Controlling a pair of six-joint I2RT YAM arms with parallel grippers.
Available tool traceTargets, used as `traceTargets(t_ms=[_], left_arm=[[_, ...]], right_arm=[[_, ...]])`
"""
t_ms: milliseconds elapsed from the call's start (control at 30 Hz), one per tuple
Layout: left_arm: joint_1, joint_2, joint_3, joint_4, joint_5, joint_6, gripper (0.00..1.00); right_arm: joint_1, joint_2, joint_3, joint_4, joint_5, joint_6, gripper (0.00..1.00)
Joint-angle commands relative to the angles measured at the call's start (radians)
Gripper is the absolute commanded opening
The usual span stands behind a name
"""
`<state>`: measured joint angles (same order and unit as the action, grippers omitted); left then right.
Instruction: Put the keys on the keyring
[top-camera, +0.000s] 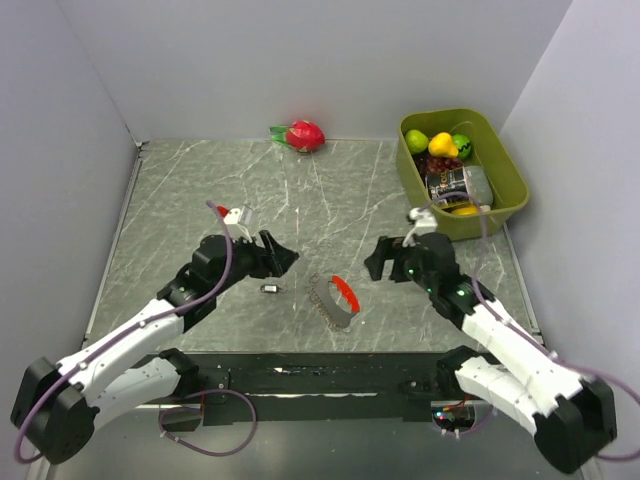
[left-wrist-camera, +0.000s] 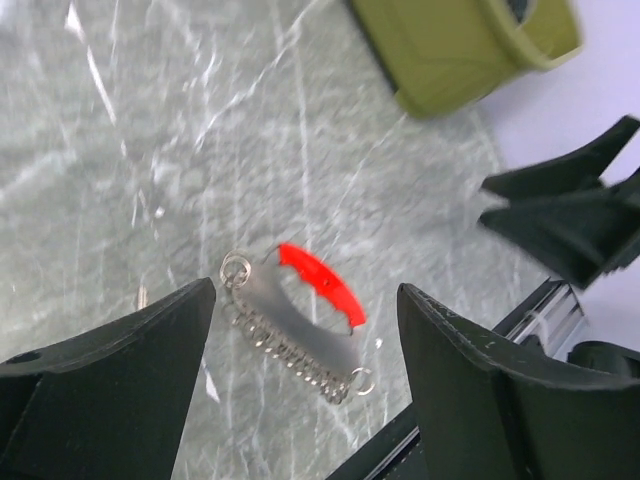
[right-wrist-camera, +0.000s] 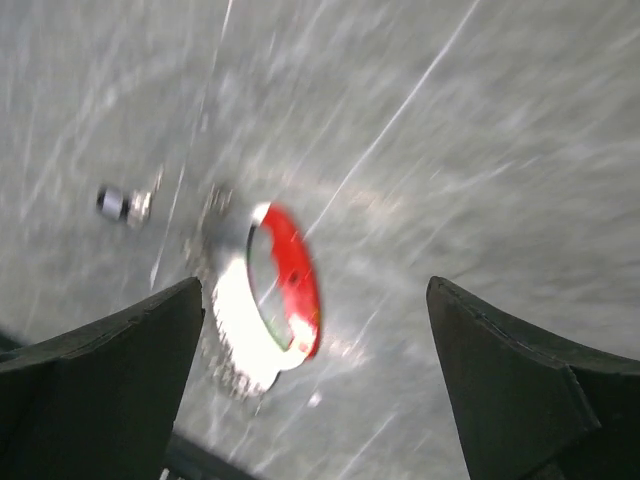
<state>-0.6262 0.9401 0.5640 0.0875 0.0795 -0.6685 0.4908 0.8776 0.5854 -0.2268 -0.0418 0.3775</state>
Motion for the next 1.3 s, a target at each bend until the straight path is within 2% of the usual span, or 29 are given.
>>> traceTargets(t_ms=[0, 167, 333, 600, 800, 967, 1100, 1167, 1267], left_arm=[[0.000, -0.087, -0.012, 0.024, -0.023, 0.046, 0.81], [0.000, -0.118, 0.005, 0.024, -0.043, 0.066, 0.83], [0.000, -0.071, 0.016, 0.014, -0.049, 0.072, 0.83], [0.000, 0.077, 0.017, 0.041, 0.029, 0.043, 0.82], [0.000, 0.190, 0.036, 0.058, 0.063, 0.040, 0.82], [0.006, 0.250, 0.030, 0.093, 0.075, 0.021, 0.81], [0.055, 0.292, 0.005, 0.162, 0.158, 0.000, 0.80], [0.083, 0.305, -0.006, 0.201, 0.213, -0.009, 0.80], [0.115, 0.319, -0.027, 0.265, 0.290, -0.037, 0.80]], right_arm=[[-0.069, -0.156, -0.007, 0.078, 0.187, -0.104, 1.00], [-0.124, -0.189, -0.001, 0.079, 0.197, -0.134, 1.00], [-0.133, -0.144, -0.010, 0.106, 0.080, -0.114, 1.00], [-0.115, 0.078, 0.028, 0.133, -0.092, -0.057, 0.98], [0.009, 0.234, 0.076, 0.142, -0.105, -0.060, 0.96], [0.074, 0.360, 0.119, 0.191, -0.170, -0.031, 0.86], [0.120, 0.454, 0.166, 0.224, -0.214, -0.011, 0.78], [0.137, 0.518, 0.204, 0.222, -0.234, -0.003, 0.71], [0.166, 0.609, 0.255, 0.243, -0.265, 0.014, 0.66]])
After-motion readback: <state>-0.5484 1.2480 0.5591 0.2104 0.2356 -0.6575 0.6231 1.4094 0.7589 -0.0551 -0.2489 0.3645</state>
